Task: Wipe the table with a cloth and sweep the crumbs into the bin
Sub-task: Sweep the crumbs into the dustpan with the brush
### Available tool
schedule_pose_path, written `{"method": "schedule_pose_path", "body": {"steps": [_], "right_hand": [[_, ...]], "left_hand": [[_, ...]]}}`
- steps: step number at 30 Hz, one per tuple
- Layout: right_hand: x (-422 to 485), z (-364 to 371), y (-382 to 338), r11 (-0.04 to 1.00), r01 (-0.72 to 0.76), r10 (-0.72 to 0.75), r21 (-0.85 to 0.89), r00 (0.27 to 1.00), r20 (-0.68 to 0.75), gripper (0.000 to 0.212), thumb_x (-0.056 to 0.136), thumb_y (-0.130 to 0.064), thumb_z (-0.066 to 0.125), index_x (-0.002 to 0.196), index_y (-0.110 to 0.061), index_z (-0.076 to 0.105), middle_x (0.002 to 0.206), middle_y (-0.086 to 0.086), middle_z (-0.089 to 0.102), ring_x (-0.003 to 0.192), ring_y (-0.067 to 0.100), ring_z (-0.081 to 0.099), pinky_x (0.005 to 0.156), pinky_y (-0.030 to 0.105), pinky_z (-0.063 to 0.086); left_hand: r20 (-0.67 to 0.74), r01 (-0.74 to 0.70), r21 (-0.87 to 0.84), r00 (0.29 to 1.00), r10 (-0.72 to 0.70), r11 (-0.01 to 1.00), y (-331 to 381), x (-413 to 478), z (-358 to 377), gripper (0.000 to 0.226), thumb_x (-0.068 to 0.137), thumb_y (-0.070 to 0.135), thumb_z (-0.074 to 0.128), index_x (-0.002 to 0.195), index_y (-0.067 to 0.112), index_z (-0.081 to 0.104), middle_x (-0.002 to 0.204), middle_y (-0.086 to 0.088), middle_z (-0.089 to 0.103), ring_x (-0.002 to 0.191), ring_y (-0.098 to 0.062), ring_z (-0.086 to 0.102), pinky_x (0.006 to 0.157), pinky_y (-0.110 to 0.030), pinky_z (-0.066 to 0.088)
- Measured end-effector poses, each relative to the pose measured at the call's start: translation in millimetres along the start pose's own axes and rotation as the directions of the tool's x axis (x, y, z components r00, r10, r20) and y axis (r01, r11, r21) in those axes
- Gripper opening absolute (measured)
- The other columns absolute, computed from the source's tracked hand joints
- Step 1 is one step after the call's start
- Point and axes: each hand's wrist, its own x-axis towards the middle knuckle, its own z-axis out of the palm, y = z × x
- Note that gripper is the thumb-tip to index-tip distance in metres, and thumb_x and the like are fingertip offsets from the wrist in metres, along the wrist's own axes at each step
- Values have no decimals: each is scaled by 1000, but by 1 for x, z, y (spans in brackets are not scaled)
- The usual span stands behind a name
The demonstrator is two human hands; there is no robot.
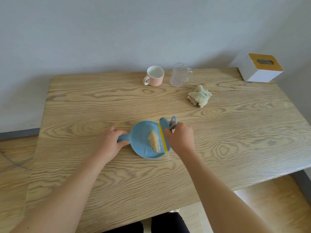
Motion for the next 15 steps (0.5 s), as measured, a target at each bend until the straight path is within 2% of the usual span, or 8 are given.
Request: {"method": "schedule_pose_path", "body": {"steps": [2,5,7,8,10,12,15], "right_hand": [[8,-16,10,999,-18,15,-42,998,-66,34,84,-27,53,55,-14,42,47,-2,39,46,17,38,44,26,28],[23,-33,27,995,-11,-1,-95,991,-130,25,85,-26,52,61,-17,49,54,-1,46,57,24,48,47,27,28],[34,-31,37,994,56,-64,-89,994,-89,19,85,-22,52,70,-27,62,65,0,55,64,23,52,48,26,29],[38,-27,41,993,92,-96,-76,994,-59,20,86,-22,53,83,-34,69,74,-1,60,69,20,55,51,25,32],[45,-16,45,985,167,-167,-45,986,5,26,89,-22,56,105,-38,69,93,-4,67,80,14,59,59,23,39],[45,-7,45,976,217,-216,-18,974,64,27,89,-20,58,109,-35,68,100,-7,70,86,12,60,64,20,38],[37,1,48,966,257,-250,-28,956,152,28,89,-16,58,110,-31,69,96,-8,72,81,12,62,61,19,40]], "left_hand": [[-27,25,-93,999,-27,995,-1,-4,0,29,84,27,68,112,19,64,104,3,51,92,-14,52,79,-25,36],[-111,60,-167,991,-79,984,-8,-8,-3,26,83,24,69,108,17,65,103,2,57,96,-18,55,80,-26,38],[-173,113,-198,974,-149,974,-13,-11,-7,29,83,24,69,110,15,64,106,-1,58,94,-17,55,79,-26,39],[-195,139,-214,964,-182,967,-14,-13,-8,30,84,24,68,112,14,64,106,-2,57,92,-17,55,79,-26,39],[-230,175,-249,945,-234,953,-16,-18,-10,31,84,24,67,113,14,64,106,-2,57,92,-16,56,79,-28,41],[-256,202,-277,927,-275,939,-19,-22,-11,32,85,24,67,114,14,63,109,-3,59,95,-17,56,81,-29,43],[-293,231,-289,903,-315,929,-21,-26,-10,33,84,23,68,115,13,63,111,-5,60,96,-18,56,81,-30,43]]}}
